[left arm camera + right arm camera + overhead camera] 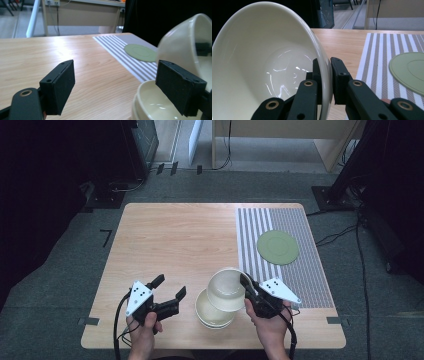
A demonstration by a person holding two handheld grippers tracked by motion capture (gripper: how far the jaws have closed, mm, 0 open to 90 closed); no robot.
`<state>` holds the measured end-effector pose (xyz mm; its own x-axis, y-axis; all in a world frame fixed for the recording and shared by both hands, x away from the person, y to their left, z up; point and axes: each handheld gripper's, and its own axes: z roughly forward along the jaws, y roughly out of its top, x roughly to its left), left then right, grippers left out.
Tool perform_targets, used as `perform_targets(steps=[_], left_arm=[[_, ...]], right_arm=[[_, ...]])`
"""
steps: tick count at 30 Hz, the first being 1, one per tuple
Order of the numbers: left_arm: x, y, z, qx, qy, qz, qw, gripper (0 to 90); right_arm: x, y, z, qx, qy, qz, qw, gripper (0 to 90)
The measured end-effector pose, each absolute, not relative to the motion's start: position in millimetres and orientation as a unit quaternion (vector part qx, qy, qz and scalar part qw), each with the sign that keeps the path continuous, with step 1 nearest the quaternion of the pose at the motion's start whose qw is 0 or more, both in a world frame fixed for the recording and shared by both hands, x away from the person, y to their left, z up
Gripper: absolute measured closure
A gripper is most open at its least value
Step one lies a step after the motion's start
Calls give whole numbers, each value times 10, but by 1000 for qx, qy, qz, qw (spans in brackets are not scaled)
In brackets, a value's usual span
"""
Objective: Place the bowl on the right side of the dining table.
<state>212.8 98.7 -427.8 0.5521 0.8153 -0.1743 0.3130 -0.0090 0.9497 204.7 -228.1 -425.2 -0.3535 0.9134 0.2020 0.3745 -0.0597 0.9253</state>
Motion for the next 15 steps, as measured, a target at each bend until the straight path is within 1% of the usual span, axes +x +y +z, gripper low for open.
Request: perform_targets(steps=[11,15], left_arm=[[2260,1291,-4433,664,454,226,549,155],[2293,1362,-4476,664,463,235,538,154]], right_arm=[[2096,-2442,-4259,522,623,520,263,831],[2102,-2488,-4252,525,621,519,265,830]])
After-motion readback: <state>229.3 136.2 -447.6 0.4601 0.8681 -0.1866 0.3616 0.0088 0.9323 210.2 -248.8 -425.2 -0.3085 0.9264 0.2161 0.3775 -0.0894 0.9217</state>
